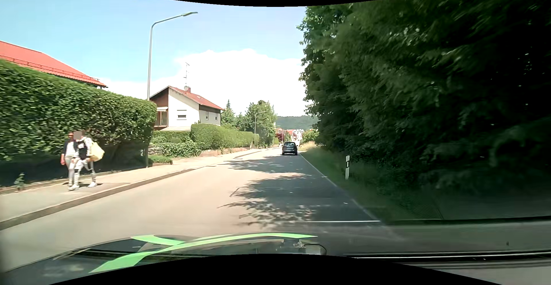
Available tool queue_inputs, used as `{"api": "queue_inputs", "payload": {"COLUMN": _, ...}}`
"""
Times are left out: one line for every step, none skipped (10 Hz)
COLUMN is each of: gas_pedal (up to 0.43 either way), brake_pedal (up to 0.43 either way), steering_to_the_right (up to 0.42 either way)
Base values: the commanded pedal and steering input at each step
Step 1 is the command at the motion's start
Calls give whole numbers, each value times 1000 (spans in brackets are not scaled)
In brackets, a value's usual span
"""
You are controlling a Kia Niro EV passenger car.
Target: Follow the waypoints while adhering to traffic rules and regulations
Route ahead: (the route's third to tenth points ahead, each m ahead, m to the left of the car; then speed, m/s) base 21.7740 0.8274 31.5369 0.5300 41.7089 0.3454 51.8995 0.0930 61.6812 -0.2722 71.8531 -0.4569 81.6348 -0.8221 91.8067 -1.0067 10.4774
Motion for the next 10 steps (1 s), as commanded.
{"api": "queue_inputs", "payload": {"gas_pedal": 79, "brake_pedal": 0, "steering_to_the_right": -1}}
{"api": "queue_inputs", "payload": {"gas_pedal": 79, "brake_pedal": 0, "steering_to_the_right": -1}}
{"api": "queue_inputs", "payload": {"gas_pedal": 79, "brake_pedal": 0, "steering_to_the_right": -1}}
{"api": "queue_inputs", "payload": {"gas_pedal": 87, "brake_pedal": 0, "steering_to_the_right": -2}}
{"api": "queue_inputs", "payload": {"gas_pedal": 98, "brake_pedal": 0, "steering_to_the_right": -2}}
{"api": "queue_inputs", "payload": {"gas_pedal": 110, "brake_pedal": 0, "steering_to_the_right": -2}}
{"api": "queue_inputs", "payload": {"gas_pedal": 118, "brake_pedal": 0, "steering_to_the_right": -2}}
{"api": "queue_inputs", "payload": {"gas_pedal": 118, "brake_pedal": 0, "steering_to_the_right": -2}}
{"api": "queue_inputs", "payload": {"gas_pedal": 130, "brake_pedal": 0, "steering_to_the_right": -2}}
{"api": "queue_inputs", "payload": {"gas_pedal": 130, "brake_pedal": 0, "steering_to_the_right": -2}}
